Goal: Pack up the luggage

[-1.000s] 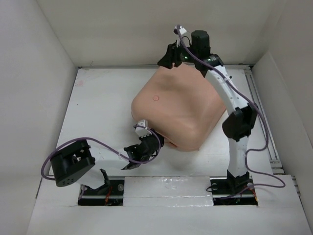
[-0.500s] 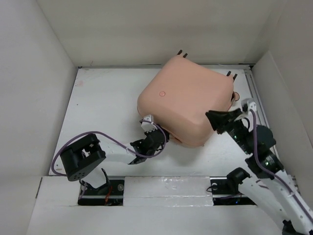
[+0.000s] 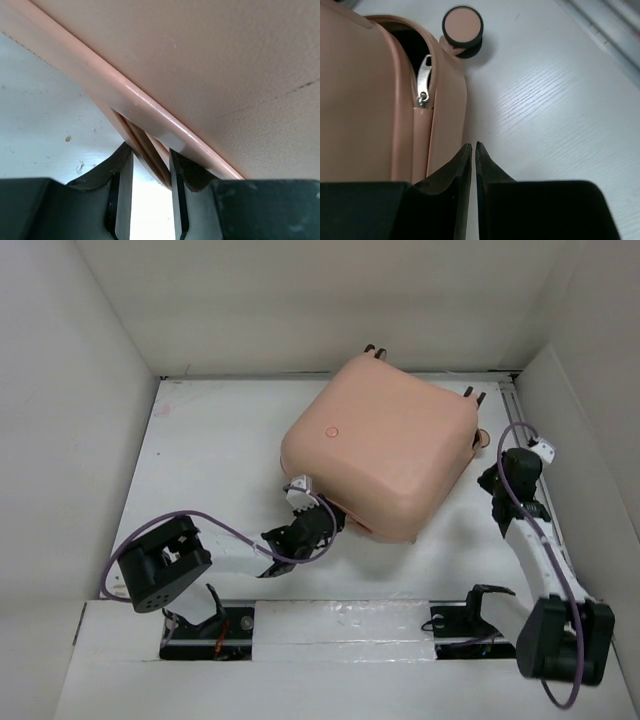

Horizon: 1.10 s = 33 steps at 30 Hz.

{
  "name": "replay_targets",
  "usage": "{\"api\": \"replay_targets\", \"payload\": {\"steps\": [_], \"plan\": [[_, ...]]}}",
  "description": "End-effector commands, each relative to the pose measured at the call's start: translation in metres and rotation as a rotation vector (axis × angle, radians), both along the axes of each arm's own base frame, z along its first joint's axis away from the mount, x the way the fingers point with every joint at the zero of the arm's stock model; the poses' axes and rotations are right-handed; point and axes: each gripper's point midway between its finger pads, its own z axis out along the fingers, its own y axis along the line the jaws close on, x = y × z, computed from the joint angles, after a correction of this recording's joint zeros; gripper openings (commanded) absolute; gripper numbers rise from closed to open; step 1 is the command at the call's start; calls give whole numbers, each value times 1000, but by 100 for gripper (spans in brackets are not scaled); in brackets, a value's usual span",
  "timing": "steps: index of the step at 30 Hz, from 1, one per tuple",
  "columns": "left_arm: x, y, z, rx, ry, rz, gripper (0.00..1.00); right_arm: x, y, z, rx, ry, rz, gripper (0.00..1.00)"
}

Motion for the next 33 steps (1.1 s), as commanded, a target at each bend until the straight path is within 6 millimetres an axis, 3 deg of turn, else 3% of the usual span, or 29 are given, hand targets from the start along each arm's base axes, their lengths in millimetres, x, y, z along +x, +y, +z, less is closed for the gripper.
{"api": "replay_targets", "payload": {"steps": [1, 2, 3, 4, 6, 7, 8, 10, 11, 12, 13, 14, 15, 16, 22, 24, 25, 26, 27, 28, 29, 31, 32, 33], "plan": [[-15, -27, 56, -141, -117, -146, 0, 45, 27, 20, 83, -145, 223, 15], [-15, -27, 56, -141, -117, -146, 0, 54, 38, -2, 92, -75, 298, 13], [-18, -28, 56, -134, -121, -158, 0, 60, 52, -5, 100, -59, 371, 13], [-18, -29, 52, -126, -116, -158, 0, 69, 86, 7, 103, -76, 507, 13], [-21, -32, 51, -133, -110, -166, 0, 81, 117, -2, 70, -49, 626, 13], [-21, -32, 51, -133, -110, -166, 0, 80, 150, 0, 78, -61, 743, 13], [-19, -32, 49, -131, -112, -157, 0, 86, 163, 9, 85, -79, 789, 13], [-23, -31, 45, -128, -103, -155, 0, 95, 187, 8, 80, -104, 888, 13], [-25, -31, 50, -137, -113, -151, 0, 93, 208, 10, 100, -115, 963, 13], [-25, -31, 54, -147, -119, -150, 0, 102, 216, 23, 96, -142, 983, 13], [-24, -27, 50, -143, -114, -134, 0, 108, 223, 14, 98, -125, 1012, 13], [-24, -27, 54, -152, -119, -133, 0, 107, 236, 18, 108, -142, 1074, 13], [-25, -24, 53, -151, -118, -133, 0, 117, 240, 31, 102, -172, 1085, 13], [-26, -22, 48, -132, -108, -134, 0, 122, 241, 27, 115, -161, 1080, 13], [-25, -16, 52, -139, -112, -109, 0, 123, 249, 41, 150, -212, 1115, 17], [-23, -12, 46, -97, -98, -90, 0, 120, 238, 40, 177, -183, 1067, 20], [-20, -7, 51, -100, -111, -64, 0, 112, 226, 21, 185, -147, 1006, 22], [-20, -7, 56, -111, -116, -64, 0, 106, 216, 16, 190, -148, 966, 22], [-19, -3, 57, -96, -127, -53, 0, 96, 213, 42, 179, -244, 943, 22], [-18, -2, 61, -104, -135, -43, 0, 87, 204, 41, 173, -269, 909, 23], [-17, -2, 68, -108, -146, -45, 0, 65, 194, 9, 189, -224, 875, 24], [-15, -2, 71, -97, -152, -40, 0, 42, 189, 35, 152, -372, 889, 26], [-15, -2, 71, -97, -152, -39, 0, 18, 186, 5, 163, -340, 887, 28], [-16, -2, 65, -78, -143, -40, 0, 5, 188, 4, 154, -372, 898, 29]]}}
